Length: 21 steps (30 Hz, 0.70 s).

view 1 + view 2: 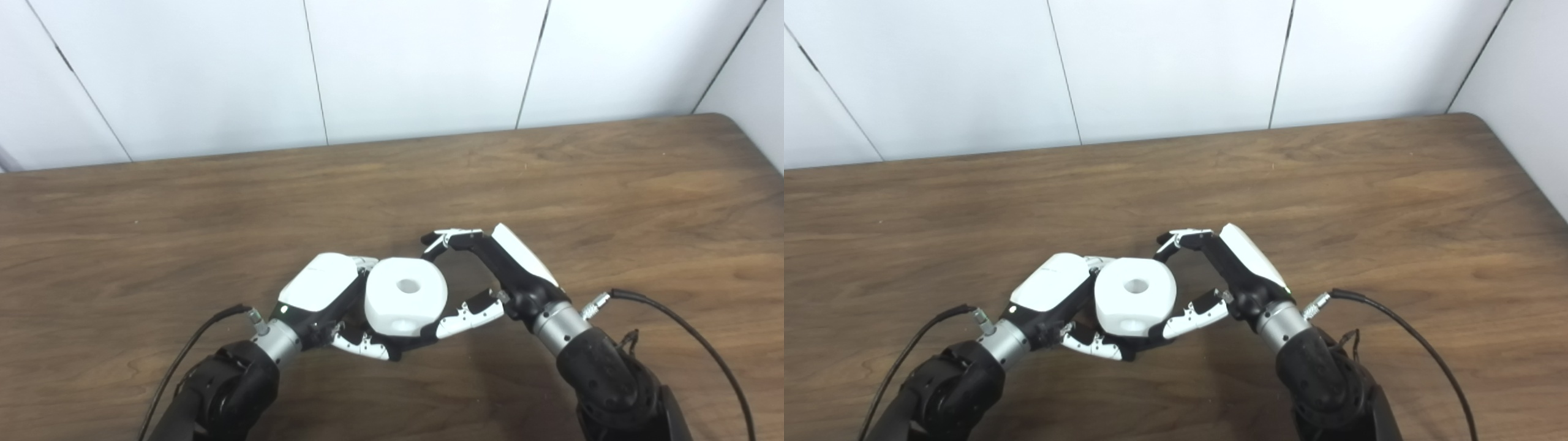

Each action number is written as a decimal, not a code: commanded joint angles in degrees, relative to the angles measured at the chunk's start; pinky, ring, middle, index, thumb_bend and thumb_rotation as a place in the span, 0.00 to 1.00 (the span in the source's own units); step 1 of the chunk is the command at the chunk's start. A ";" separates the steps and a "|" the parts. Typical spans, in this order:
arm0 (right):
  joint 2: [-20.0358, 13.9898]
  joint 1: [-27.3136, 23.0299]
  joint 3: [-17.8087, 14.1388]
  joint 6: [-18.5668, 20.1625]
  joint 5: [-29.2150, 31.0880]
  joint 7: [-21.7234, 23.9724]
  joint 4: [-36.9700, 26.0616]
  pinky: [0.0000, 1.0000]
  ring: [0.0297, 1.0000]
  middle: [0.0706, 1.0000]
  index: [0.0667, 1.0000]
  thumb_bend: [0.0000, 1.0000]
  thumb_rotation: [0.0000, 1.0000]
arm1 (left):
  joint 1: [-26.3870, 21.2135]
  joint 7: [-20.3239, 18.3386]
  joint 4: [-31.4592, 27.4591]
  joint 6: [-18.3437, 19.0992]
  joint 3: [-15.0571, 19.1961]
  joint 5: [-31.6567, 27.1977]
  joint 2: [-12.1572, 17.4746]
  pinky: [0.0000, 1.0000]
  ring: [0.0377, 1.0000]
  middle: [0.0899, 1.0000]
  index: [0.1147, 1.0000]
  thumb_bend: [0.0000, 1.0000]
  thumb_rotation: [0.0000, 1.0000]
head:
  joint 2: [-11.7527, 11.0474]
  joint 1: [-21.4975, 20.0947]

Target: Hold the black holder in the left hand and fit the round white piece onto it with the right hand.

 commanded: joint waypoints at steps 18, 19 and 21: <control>-2.60 -0.82 2.39 -1.37 1.31 -2.53 0.41 0.87 0.90 0.79 0.44 0.53 0.14 | 0.49 -2.54 1.68 1.06 -0.72 -1.04 -0.07 0.83 0.84 0.74 0.42 0.52 0.05 | 0.14 -0.19; -2.68 -0.85 2.42 -1.22 1.42 -2.46 0.33 0.87 0.90 0.79 0.44 0.53 0.14 | 0.47 -2.67 1.61 1.15 -0.75 -0.96 -0.04 0.83 0.84 0.74 0.42 0.52 0.05 | 0.23 -0.28; -2.76 -0.94 2.46 -0.78 1.55 -2.29 0.09 0.88 0.90 0.79 0.44 0.53 0.14 | 0.49 -2.75 1.56 1.17 -0.78 -0.90 0.02 0.83 0.84 0.74 0.42 0.52 0.05 | 0.23 -0.28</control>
